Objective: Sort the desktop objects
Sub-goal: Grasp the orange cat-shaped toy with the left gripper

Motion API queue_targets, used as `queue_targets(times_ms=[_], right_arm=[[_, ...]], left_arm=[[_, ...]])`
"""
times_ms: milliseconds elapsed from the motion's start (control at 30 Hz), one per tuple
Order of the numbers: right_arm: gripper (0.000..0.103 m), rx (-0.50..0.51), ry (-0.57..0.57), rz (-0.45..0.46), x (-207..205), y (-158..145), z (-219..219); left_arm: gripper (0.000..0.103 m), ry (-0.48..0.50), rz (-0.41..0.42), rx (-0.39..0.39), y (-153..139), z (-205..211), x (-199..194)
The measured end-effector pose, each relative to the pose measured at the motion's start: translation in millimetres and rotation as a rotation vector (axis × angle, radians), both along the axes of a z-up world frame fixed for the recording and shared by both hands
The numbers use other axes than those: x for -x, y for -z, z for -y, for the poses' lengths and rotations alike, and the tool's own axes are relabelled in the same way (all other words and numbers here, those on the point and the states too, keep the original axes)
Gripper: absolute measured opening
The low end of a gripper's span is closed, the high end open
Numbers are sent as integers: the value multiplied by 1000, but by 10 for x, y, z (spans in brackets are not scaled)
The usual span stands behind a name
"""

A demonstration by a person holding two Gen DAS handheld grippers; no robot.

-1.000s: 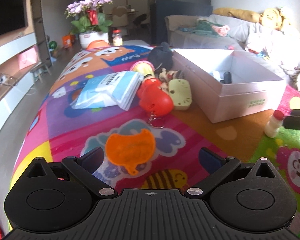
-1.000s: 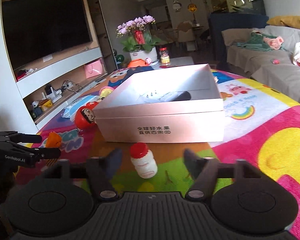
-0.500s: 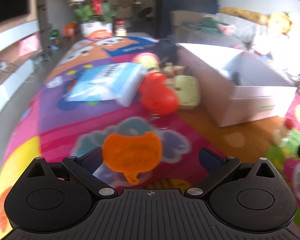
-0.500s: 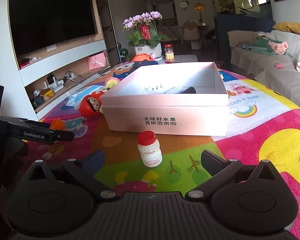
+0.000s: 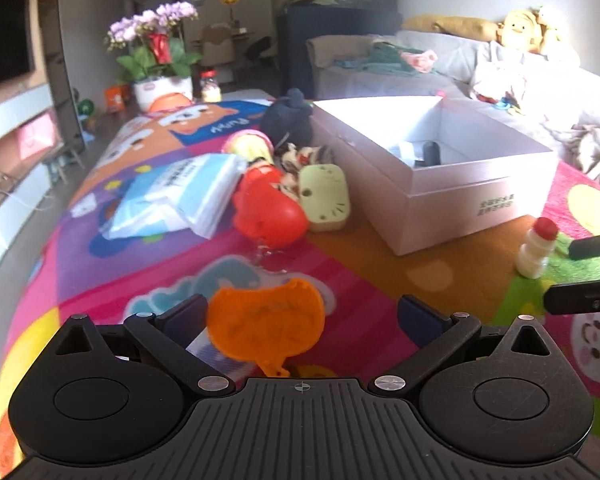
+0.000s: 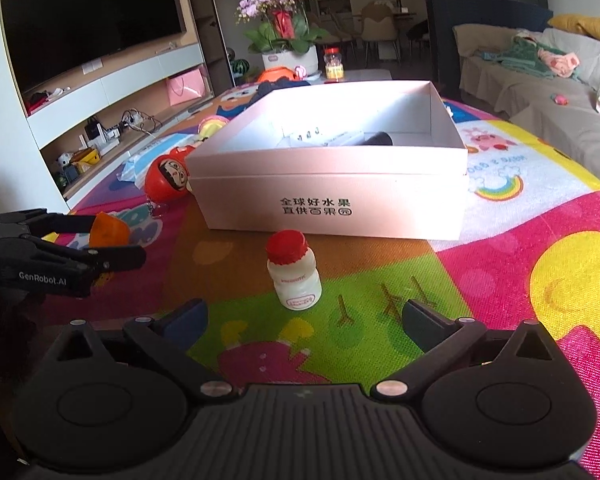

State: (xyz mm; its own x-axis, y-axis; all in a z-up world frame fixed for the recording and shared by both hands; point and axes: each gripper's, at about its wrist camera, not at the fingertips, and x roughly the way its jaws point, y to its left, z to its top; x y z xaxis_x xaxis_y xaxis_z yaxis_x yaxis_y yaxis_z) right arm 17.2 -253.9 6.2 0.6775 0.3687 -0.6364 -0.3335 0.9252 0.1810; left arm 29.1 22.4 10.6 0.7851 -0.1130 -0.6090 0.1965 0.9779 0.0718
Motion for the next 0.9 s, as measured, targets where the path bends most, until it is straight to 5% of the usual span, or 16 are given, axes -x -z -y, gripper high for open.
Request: queue_targets(times_ms=[233,533,733,833,900], right_arm=[[103,-4,5,-11,-1,4,9],[103,32,2,-7,2,0,-39],[103,68,-10,8,8,-17,-103],[101,95,-2,84,38,-74,-180],[87,141,-7,118,8,-107,-261]], left_arm=[[96,-27,-1,-6,2,-53,-16],[66,-47,-11,24,11,-107,-11],[67,-4,-20,36,-12,-59,111],[67,48,-27,36,-18,4,236],[67,79,-34,35,-14,55,313]])
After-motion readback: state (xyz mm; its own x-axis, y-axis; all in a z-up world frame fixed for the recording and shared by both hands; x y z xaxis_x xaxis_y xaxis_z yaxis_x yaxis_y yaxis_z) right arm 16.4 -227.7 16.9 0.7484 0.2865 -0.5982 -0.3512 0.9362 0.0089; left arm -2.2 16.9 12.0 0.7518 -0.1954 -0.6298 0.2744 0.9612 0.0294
